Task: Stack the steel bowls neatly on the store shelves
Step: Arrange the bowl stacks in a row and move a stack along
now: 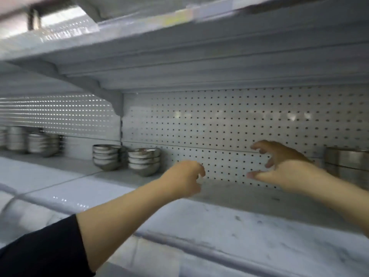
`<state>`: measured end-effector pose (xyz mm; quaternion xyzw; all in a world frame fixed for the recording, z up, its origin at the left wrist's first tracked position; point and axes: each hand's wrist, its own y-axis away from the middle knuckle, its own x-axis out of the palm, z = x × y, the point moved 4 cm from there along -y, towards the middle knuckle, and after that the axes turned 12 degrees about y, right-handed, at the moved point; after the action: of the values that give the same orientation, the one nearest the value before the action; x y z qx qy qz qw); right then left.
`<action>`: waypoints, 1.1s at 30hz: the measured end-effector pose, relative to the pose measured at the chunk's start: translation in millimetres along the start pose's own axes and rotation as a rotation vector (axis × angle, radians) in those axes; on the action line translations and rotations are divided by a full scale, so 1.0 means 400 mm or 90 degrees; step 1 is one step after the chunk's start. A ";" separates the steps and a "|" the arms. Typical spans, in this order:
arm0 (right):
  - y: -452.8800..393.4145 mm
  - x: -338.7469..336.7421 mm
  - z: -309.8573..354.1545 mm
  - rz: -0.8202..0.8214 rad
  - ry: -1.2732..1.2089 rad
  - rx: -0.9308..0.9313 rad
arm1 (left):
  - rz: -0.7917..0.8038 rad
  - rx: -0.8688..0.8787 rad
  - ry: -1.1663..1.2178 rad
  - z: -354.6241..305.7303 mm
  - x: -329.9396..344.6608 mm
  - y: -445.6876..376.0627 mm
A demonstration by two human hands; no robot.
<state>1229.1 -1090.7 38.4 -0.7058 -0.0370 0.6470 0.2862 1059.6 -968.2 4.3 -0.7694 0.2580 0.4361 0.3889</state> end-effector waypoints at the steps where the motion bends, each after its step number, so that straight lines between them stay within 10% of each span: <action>1: -0.015 0.013 0.086 -0.011 -0.008 -0.026 | -0.007 -0.011 -0.012 0.066 -0.035 0.048; 15: -0.254 0.207 1.106 0.045 -0.189 -0.201 | -0.129 -0.221 -0.055 0.904 -0.500 0.491; 33: -0.781 0.384 2.008 -0.007 -0.092 -0.284 | -0.173 -0.249 -0.132 1.776 -0.920 0.431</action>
<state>602.5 -479.2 43.4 -0.7032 -0.2029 0.6701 0.1234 419.4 -459.3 35.4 -0.8086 0.0220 0.4982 0.3123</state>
